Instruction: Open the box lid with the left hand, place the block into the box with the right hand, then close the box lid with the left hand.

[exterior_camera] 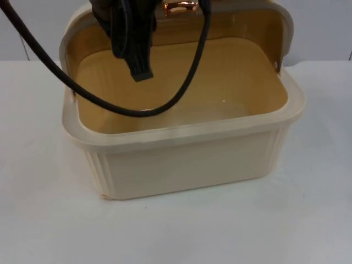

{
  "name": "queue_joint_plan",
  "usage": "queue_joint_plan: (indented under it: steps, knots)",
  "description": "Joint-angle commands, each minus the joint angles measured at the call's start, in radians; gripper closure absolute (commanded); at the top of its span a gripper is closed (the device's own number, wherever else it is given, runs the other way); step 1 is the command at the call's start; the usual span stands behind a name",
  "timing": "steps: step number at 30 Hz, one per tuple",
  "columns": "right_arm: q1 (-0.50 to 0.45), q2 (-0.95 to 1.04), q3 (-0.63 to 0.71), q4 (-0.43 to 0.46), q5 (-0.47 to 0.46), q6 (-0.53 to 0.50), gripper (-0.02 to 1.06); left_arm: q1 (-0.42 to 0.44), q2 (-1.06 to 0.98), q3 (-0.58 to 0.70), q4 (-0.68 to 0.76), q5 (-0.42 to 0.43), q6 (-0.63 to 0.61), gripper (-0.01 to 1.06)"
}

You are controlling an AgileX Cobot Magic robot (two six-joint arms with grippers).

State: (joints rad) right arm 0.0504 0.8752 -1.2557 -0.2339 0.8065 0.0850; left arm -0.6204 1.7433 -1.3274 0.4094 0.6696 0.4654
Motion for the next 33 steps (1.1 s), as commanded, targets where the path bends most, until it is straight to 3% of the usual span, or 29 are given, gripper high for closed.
queue_joint_plan:
  steps: [1, 5, 9, 17, 25, 31, 33]
  knots:
    - [-0.006, -0.003, -0.006, 0.001, -0.010, 0.002, 0.00, 0.004, -0.022, -0.007, -0.020, -0.020, -0.055, 1.05]
    - [-0.006, -0.003, -0.006, 0.001, -0.010, 0.002, 0.00, 0.004, -0.050, -0.007, 0.046, -0.052, -0.146, 1.05]
    - [-0.006, -0.003, -0.006, 0.001, -0.010, 0.002, 0.00, 0.004, -0.082, -0.007, 0.036, -0.028, -0.140, 1.05]
    - [-0.006, -0.003, -0.006, 0.003, -0.010, 0.002, 0.00, 0.004, -0.179, -0.007, -0.206, 0.082, -0.053, 1.05]
    - [-0.006, -0.003, -0.006, 0.009, -0.010, 0.002, 0.00, 0.030, -0.302, -0.007, -0.243, -0.002, -0.225, 1.05]
    - [-0.006, -0.003, -0.006, 0.009, -0.010, 0.002, 0.00, 0.155, -0.419, -0.007, -0.349, -0.107, -0.239, 1.05]
    - [-0.006, -0.003, -0.006, 0.011, -0.010, 0.002, 0.00, 0.247, -0.478, -0.007, -0.404, -0.116, -0.235, 1.05]
